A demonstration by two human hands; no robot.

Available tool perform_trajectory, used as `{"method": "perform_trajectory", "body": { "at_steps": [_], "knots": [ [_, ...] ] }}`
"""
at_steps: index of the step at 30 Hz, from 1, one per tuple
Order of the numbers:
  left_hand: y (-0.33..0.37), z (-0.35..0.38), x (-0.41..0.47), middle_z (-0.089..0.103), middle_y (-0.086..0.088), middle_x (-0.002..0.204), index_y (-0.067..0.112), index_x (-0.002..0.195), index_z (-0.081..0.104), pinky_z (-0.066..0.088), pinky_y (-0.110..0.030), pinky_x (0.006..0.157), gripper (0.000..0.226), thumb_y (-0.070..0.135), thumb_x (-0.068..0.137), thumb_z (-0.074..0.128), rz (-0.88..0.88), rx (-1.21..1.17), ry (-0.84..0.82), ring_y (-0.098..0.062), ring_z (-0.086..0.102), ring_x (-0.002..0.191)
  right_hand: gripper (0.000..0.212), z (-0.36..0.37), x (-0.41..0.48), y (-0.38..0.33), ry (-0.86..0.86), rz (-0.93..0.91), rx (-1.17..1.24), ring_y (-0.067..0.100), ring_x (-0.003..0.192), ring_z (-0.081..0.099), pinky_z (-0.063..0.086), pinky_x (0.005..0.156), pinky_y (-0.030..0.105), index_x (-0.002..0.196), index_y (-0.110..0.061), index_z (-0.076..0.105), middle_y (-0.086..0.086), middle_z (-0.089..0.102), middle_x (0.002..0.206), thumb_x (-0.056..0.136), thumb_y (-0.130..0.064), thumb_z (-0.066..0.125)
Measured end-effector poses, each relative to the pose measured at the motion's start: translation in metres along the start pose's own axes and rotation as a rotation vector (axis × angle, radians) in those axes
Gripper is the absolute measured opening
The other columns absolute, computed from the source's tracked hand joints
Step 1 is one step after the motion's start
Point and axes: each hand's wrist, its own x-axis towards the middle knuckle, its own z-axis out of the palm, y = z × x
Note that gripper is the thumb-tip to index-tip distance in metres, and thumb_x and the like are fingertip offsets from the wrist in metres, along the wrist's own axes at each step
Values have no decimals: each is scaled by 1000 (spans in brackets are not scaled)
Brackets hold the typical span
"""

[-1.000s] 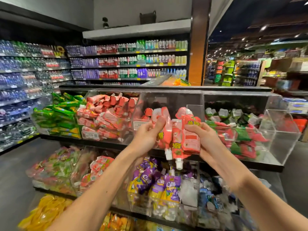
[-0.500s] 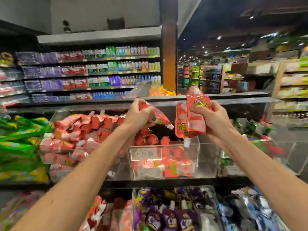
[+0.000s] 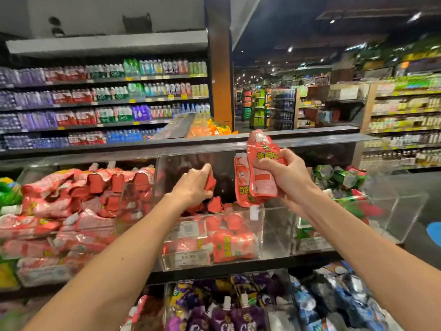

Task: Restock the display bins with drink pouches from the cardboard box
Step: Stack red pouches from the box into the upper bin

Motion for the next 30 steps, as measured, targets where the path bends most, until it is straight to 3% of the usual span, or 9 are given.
{"method": "perform_trajectory", "body": {
  "at_steps": [3, 6, 10, 17, 20, 22, 25, 28, 30],
  "knots": [
    [-1, 9, 6, 64, -14, 113, 19, 116, 45, 48, -47, 88, 53, 52, 83, 70, -56, 168, -119, -37, 61, 106, 34, -4, 4, 1, -45, 7, 9, 25, 82, 75, 63, 66, 41, 109, -16, 55, 12, 71, 105, 83, -8, 76],
    [5, 3, 4, 55, -11, 134, 23, 137, 44, 25, -58, 109, 70, 69, 85, 56, -107, 268, -320, -33, 45, 131, 34, -6, 8, 2, -87, 8, 28, 26, 84, 75, 63, 70, 44, 109, -16, 55, 13, 70, 105, 84, -8, 76],
    [7, 1, 3, 38, -11, 153, 29, 151, 34, 9, -62, 118, 77, 70, 87, 52, -178, 227, -436, -36, 25, 145, 37, -6, 10, 7, -97, 16, 5, 23, 84, 75, 62, 69, 42, 112, -17, 55, 11, 70, 106, 83, -12, 77],
    [-5, 0, 5, 37, -3, 154, 35, 152, 30, 9, -65, 117, 74, 58, 88, 60, -151, 235, -477, -32, 20, 148, 32, -6, 9, 6, -112, 30, 39, 16, 70, 74, 58, 54, 31, 106, -16, 56, 8, 70, 99, 83, -8, 76],
    [-5, -15, 0, 52, -1, 144, 29, 141, 49, 33, -47, 115, 55, 46, 91, 64, -68, -68, -224, -23, 45, 136, 31, -6, 10, 4, -118, 41, 60, 18, 70, 75, 59, 54, 33, 105, -14, 55, 10, 71, 98, 83, -7, 76],
    [5, -34, -9, 66, -2, 125, 22, 130, 60, 51, -35, 96, 39, 41, 96, 61, -56, -488, -62, -21, 62, 117, 31, -5, 11, 3, -123, 48, 73, 20, 72, 75, 60, 57, 35, 106, -13, 55, 12, 71, 100, 83, -6, 76],
    [30, -63, -21, 73, -1, 106, 18, 127, 61, 58, -30, 75, 46, 50, 94, 53, -59, -964, -133, -20, 70, 96, 35, -1, 15, 0, -177, 54, 51, 25, 80, 75, 61, 64, 39, 111, -11, 55, 15, 71, 106, 83, -7, 75],
    [43, -75, -25, 73, -14, 105, 12, 124, 63, 56, -26, 66, 42, 42, 97, 54, 27, -1046, -241, -19, 69, 85, 37, 4, 19, -4, -258, 56, 67, 28, 86, 74, 61, 73, 43, 114, -11, 56, 16, 71, 107, 83, -7, 75],
    [43, -81, -25, 72, -16, 107, 6, 123, 63, 58, -26, 69, 39, 33, 96, 57, 31, -1081, -246, -19, 71, 86, 38, 4, 20, -8, -281, 54, 78, 28, 88, 74, 61, 74, 44, 116, -10, 56, 16, 72, 108, 83, -6, 75]
  ]
}}
